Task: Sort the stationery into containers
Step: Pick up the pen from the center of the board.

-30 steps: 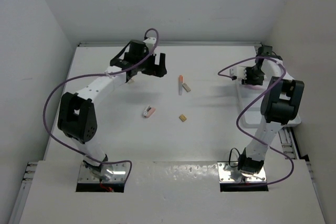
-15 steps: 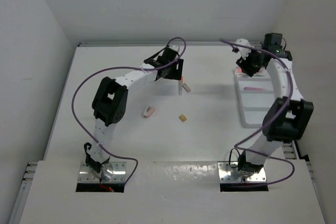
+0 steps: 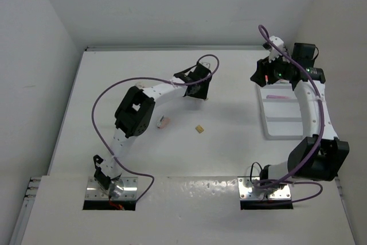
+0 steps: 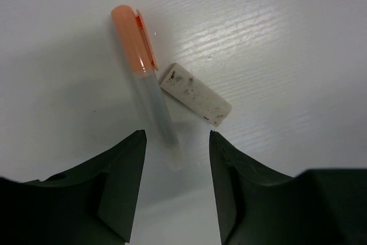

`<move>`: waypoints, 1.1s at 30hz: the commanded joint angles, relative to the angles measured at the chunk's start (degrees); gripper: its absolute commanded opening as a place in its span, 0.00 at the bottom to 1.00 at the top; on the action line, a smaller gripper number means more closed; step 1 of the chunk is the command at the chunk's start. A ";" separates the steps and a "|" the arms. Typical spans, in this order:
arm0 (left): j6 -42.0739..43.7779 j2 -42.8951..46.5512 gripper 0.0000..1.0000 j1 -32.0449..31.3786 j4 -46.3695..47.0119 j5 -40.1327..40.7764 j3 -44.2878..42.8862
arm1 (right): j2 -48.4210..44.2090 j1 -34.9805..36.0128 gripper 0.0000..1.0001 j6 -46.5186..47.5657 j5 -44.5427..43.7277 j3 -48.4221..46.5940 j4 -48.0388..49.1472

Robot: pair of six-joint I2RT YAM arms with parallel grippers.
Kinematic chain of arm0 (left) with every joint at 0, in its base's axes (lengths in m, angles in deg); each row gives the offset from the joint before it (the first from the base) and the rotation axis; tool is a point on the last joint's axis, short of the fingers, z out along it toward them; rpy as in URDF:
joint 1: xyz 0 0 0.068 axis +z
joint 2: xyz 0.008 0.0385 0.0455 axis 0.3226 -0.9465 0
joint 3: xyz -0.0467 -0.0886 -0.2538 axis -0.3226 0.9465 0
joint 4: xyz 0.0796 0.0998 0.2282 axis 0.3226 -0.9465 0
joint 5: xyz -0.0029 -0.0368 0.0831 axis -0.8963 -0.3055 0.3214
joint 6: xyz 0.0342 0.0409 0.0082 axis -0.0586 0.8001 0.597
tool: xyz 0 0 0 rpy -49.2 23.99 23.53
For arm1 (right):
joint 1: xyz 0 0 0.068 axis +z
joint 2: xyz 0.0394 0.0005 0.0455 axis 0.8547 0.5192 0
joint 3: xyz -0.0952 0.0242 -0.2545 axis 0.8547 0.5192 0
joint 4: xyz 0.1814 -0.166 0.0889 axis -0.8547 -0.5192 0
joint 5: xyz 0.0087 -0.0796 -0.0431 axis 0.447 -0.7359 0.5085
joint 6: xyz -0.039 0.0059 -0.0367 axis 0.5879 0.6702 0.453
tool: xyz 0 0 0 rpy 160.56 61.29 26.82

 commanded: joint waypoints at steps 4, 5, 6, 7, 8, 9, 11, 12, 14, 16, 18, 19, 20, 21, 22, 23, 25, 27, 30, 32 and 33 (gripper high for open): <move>-0.64 -1.81 0.49 0.32 0.50 3.22 -0.06 | -0.48 0.07 0.57 -6.44 4.04 -1.23 1.93; -0.64 -1.99 0.49 0.41 0.23 3.58 0.03 | -0.48 0.15 0.57 -7.14 4.13 -1.40 1.93; -0.64 -2.17 0.49 0.50 0.32 3.75 0.29 | -0.57 0.24 0.57 -7.41 4.30 -1.49 1.93; -0.64 -2.26 0.49 0.68 0.32 3.76 0.47 | -0.66 0.42 0.57 -7.50 4.48 -1.49 1.76; -0.73 -2.34 0.49 0.85 0.41 3.84 0.73 | -0.74 0.50 0.57 -7.76 4.57 -1.40 1.75; -0.64 -2.43 0.49 0.94 0.41 3.93 0.82 | -0.92 0.77 0.57 -7.85 4.57 -1.40 1.84; -0.38 -2.78 0.48 1.12 0.41 3.93 0.73 | -1.01 1.21 0.57 -8.03 4.57 -1.31 1.93; -0.38 -3.05 0.46 1.20 0.32 3.93 0.73 | -1.10 1.38 0.57 -8.38 4.57 -1.23 2.02; -0.38 -3.22 0.34 1.73 0.23 3.14 0.73 | -1.10 1.82 0.57 -9.52 4.57 -1.05 2.54; -0.64 -2.26 0.16 2.17 0.32 0.77 1.52 | -1.10 2.17 0.56 -12.67 4.92 -0.88 3.59; -0.73 0.97 0.04 2.96 1.81 -1.94 4.15 | -1.01 2.35 0.56 -16.53 6.49 0.52 5.95; -0.90 2.56 0.00 3.66 3.12 -3.18 5.12 | -1.10 2.70 0.56 -22.47 7.63 2.62 7.28; -1.17 5.88 0.00 4.01 3.83 -5.71 7.48 | -1.27 2.96 0.57 -25.32 9.65 4.38 11.73; -1.43 8.00 0.00 5.15 5.58 -7.04 8.72 | -2.14 3.66 0.59 -32.91 10.71 7.97 14.99; -1.69 10.11 0.00 5.77 5.59 -8.36 10.30 | -2.59 4.10 0.59 -36.82 11.42 8.00 18.77; -2.22 12.57 0.00 6.56 8.12 -9.59 13.97 | -3.03 4.72 0.64 -40.60 11.86 12.00 22.81; -4.58 19.69 0.00 9.88 10.59 -16.87 17.42 | -3.12 7.34 0.71 -48.94 11.25 14.67 33.36; -7.74 26.53 0.00 12.62 13.49 -25.63 21.11 | -1.37 9.11 0.77 -55.36 11.42 14.51 39.42; -13.44 34.55 0.00 18.07 21.82 -39.89 26.29 | 3.20 12.36 0.79 -65.72 12.39 11.26 46.80; -17.84 38.59 0.00 20.97 33.29 -48.93 30.76 | 5.83 14.39 0.79 -70.50 12.65 8.98 53.56; -22.31 39.74 0.00 22.20 37.28 -50.28 32.70 | 6.54 15.70 0.79 -74.26 12.48 7.14 55.44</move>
